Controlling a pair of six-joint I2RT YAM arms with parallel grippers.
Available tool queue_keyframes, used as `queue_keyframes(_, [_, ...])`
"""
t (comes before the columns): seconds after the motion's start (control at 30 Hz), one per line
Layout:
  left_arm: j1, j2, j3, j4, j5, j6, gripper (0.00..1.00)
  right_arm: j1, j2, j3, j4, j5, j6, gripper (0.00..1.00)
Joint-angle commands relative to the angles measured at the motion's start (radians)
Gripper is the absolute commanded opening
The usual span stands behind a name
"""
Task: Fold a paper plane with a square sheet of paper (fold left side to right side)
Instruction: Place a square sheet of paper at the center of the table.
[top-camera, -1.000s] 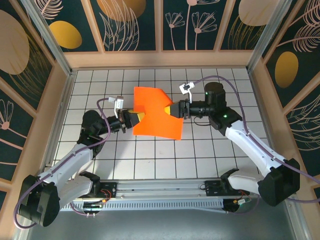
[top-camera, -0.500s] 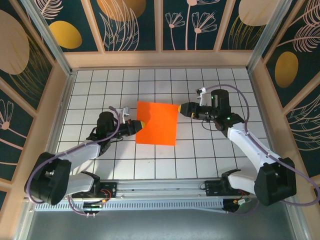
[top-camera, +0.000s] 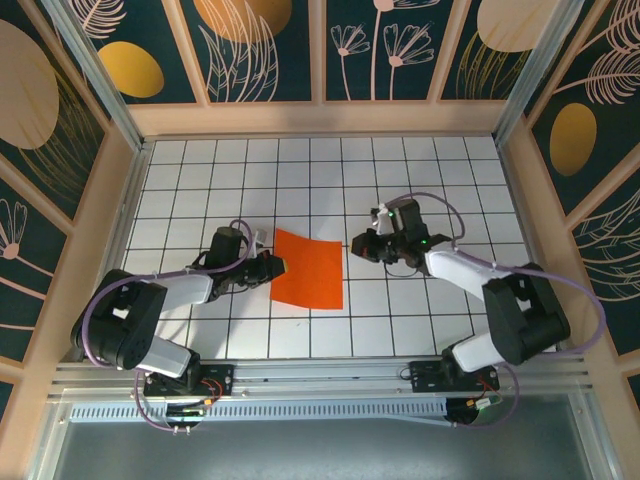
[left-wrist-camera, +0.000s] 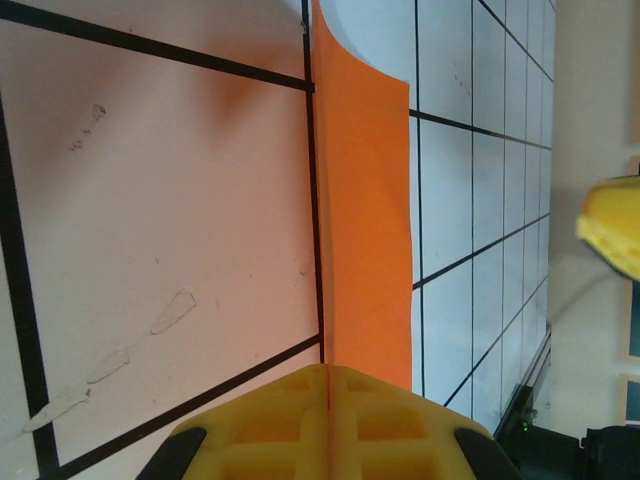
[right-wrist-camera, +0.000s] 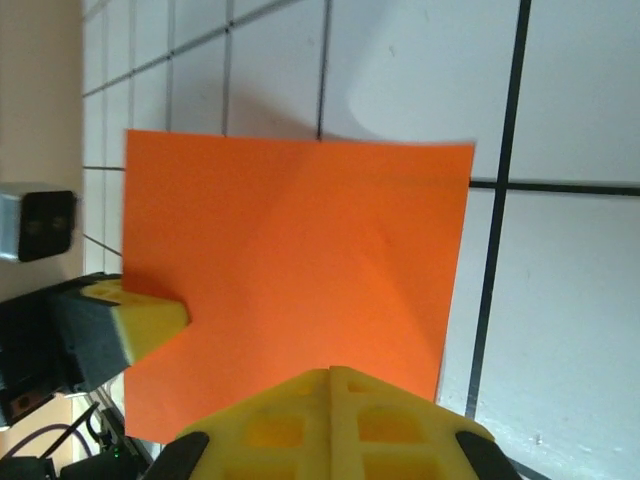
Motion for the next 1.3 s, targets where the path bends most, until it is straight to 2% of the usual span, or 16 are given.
queue_keyframes(0.0, [0.003, 0.011, 0.018, -0.043, -0.011, 0.024, 0.00, 0.036, 0.074, 0.042, 0.032, 0.057, 0.004, 0.00])
queue_keyframes(0.43, [0.003, 0.001, 0.019, -0.048, 0.016, 0.029, 0.07, 0.103, 0.259, 0.092, 0.010, 0.093, -0.018, 0.00])
queue_keyframes(0.63, [0.003, -0.025, 0.032, -0.038, 0.052, 0.026, 0.20, 0.115, 0.294, 0.102, -0.042, 0.144, -0.045, 0.00])
queue_keyframes(0.77, [-0.004, -0.045, 0.035, -0.009, 0.082, 0.014, 0.34, 0.116, 0.300, 0.093, -0.042, 0.155, -0.051, 0.00])
queue_keyframes(1.03, [-0.060, -0.030, 0.069, 0.029, 0.101, -0.005, 0.46, 0.119, 0.302, 0.085, -0.005, 0.140, -0.051, 0.00])
queue_keyframes(1.27, [-0.132, 0.047, 0.125, 0.076, 0.095, -0.023, 0.54, 0.118, 0.295, 0.069, 0.037, 0.110, -0.039, 0.03])
